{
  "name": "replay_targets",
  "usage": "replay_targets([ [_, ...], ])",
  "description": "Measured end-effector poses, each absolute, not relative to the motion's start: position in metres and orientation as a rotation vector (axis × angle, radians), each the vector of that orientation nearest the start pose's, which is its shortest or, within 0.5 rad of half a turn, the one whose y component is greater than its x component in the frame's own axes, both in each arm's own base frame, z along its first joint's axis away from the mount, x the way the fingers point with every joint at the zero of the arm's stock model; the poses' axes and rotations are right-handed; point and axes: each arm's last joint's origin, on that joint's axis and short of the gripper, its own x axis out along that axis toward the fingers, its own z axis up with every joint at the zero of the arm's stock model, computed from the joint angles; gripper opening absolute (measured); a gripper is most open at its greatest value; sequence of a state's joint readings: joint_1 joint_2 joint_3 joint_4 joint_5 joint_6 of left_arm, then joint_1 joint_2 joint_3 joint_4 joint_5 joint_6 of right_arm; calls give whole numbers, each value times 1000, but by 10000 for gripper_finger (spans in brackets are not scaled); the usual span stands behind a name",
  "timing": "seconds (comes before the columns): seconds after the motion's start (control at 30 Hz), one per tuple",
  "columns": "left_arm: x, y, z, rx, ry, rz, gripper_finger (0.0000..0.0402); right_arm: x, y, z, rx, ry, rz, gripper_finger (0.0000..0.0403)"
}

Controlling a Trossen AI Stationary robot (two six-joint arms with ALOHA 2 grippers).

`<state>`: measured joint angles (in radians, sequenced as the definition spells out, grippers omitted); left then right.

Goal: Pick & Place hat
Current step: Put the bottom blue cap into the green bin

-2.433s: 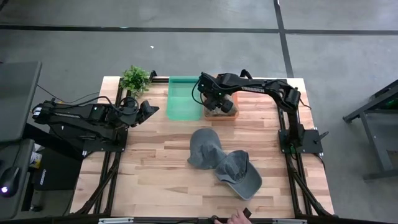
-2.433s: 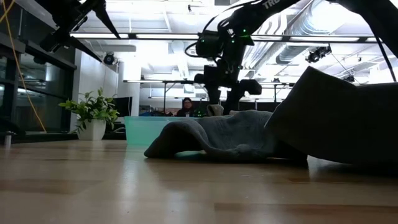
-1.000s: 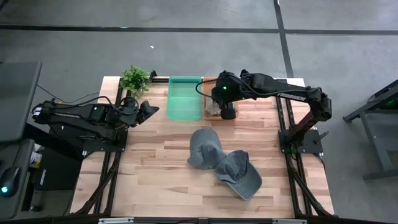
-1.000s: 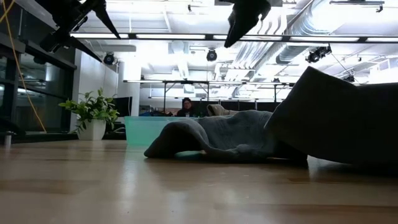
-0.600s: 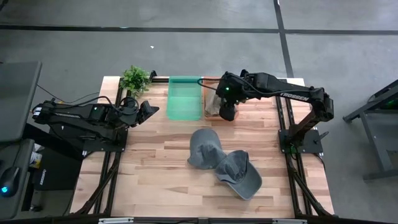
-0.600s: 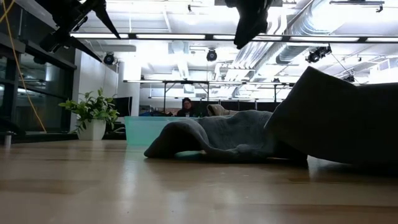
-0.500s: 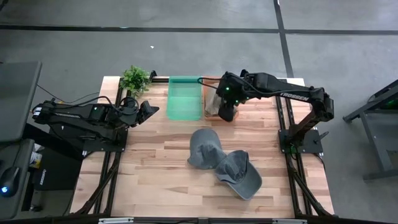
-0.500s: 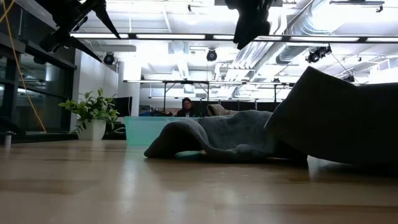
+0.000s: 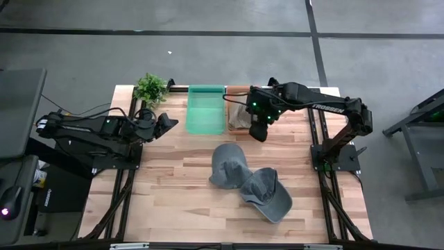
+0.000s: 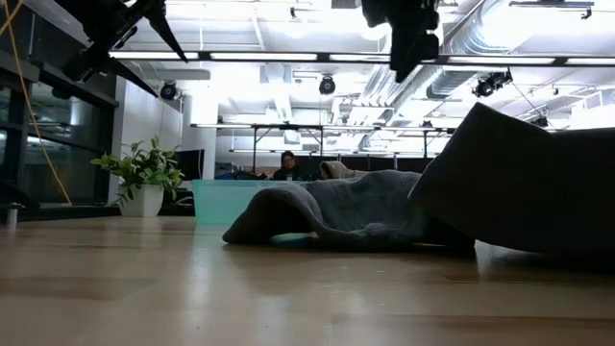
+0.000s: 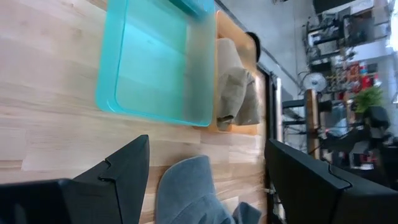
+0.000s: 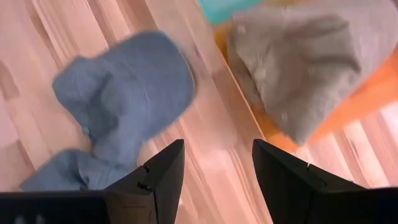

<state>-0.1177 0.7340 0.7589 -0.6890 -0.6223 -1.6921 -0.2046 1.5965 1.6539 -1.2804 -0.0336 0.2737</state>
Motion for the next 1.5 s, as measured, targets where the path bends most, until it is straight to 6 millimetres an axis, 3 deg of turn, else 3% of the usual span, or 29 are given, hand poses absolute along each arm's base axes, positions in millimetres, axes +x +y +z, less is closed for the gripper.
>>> replay_targets([
  [0.43,175,-7,277,-1373,184,813,275,288,-41,347,444,1302,-325,184],
  [0.6,177,-16,274,-1366,178,814,275,287,-36,345,417,1328,-333,184],
  [0.77,175,-29,274,-1381,188,772,275,277,-32,315,447,1405,-333,184],
  [1.0,170,-49,275,-1372,219,700,275,241,-27,263,570,1407,-402,184],
  [1.27,173,-74,275,-1226,347,509,275,202,-19,243,772,1235,-339,184],
  [1.5,183,-86,271,-1019,389,419,275,181,-16,229,802,1203,-314,184],
])
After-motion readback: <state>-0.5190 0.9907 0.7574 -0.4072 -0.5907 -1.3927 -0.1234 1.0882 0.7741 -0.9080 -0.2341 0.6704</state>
